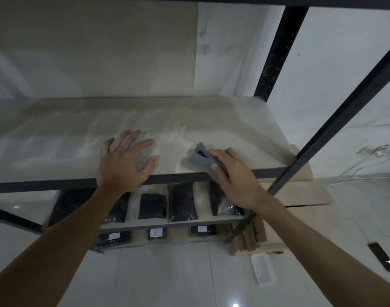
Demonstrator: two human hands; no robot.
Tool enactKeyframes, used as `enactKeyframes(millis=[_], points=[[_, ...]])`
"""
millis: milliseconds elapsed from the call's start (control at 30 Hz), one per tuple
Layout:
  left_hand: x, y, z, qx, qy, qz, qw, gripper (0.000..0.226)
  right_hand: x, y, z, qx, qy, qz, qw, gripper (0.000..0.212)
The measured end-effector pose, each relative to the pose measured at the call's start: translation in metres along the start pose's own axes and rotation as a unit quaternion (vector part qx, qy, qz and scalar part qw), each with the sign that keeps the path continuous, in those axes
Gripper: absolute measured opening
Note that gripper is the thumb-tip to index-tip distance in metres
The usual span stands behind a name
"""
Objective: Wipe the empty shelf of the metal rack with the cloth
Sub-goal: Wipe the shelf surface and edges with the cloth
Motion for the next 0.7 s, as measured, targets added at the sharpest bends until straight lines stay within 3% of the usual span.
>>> enactKeyframes(millis=[100,267,467,700], points=[[-0.001,-0.002,0.001,0.005,-0.004,0.002,1.0,0.053,0.034,0.038,-0.026,-0.012,-0.028,-0.03,0.999,0.038],[-0.001,-0.001,0.0,0.0,-0.009,-0.001,1.0,0.053,0.07,0.08,-0.09,-0.197,-0.17,-0.057,0.964,0.038],[0.001,-0.001,0.0,0.0,-0.011,0.007,1.0,0.053,0.023,0.058,-0.055,-0.112,-0.22,-0.065,0.967,0.037],[0.004,-0.002,-0.001,0.011,-0.023,0.023,0.999,0.05,-0.026,0.006,0.028,-0.035,-0.087,0.005,0.996,0.037]])
Point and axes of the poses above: each hand's wrist, its own y-axis towards the middle knuckle, its own x-axis out of the back of the hand, z = x × y, the point moved 1 cm from there along y, towards the middle knuckle, and after that the axes turned 7 degrees about z, right-handed, at the moved point
